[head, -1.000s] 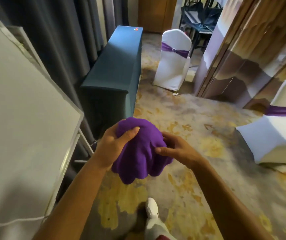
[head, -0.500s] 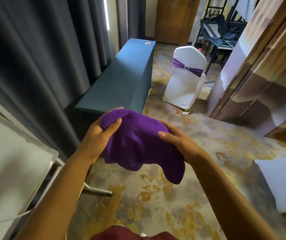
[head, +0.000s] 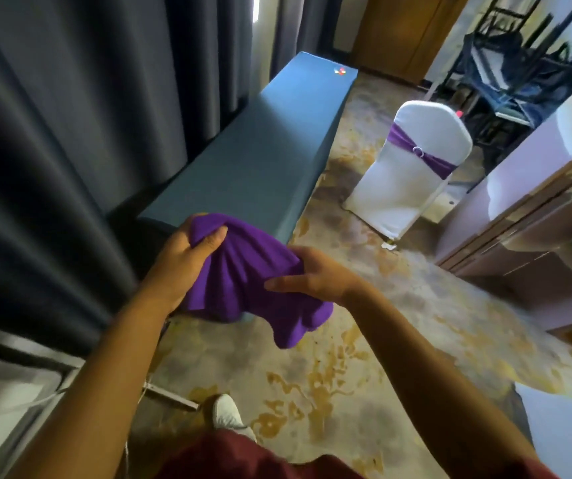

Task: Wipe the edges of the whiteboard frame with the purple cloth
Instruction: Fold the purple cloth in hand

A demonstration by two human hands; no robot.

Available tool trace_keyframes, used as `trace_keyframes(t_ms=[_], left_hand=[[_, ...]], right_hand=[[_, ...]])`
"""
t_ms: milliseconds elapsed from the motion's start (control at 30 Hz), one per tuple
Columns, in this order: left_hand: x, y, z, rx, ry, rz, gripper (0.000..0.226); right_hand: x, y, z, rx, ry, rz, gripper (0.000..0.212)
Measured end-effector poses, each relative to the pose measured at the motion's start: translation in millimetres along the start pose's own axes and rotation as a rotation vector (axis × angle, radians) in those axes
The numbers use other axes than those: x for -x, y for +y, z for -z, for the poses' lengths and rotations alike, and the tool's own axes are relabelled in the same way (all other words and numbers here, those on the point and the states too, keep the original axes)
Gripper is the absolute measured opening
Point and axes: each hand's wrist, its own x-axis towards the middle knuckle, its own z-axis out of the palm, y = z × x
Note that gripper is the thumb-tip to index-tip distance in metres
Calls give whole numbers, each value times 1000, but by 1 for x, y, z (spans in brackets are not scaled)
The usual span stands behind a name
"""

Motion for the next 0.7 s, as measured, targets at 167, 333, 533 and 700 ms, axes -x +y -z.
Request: trace_keyframes(t_ms=[167,333,533,700], left_hand=[[-62,0,9,-63,151,16,21],[-106,-23,17,-123,332,89,6],[-156,-64,11,-170,655,162,25],[-194,-97,7,-281,795,379,36]], right_hand=[[-86,0,48,169,66,39,45],[-167,4,82,179,-60,21,27],[-292,26,103,76,-204,-25,36],[-398,65,105,155,-406,-61,22]])
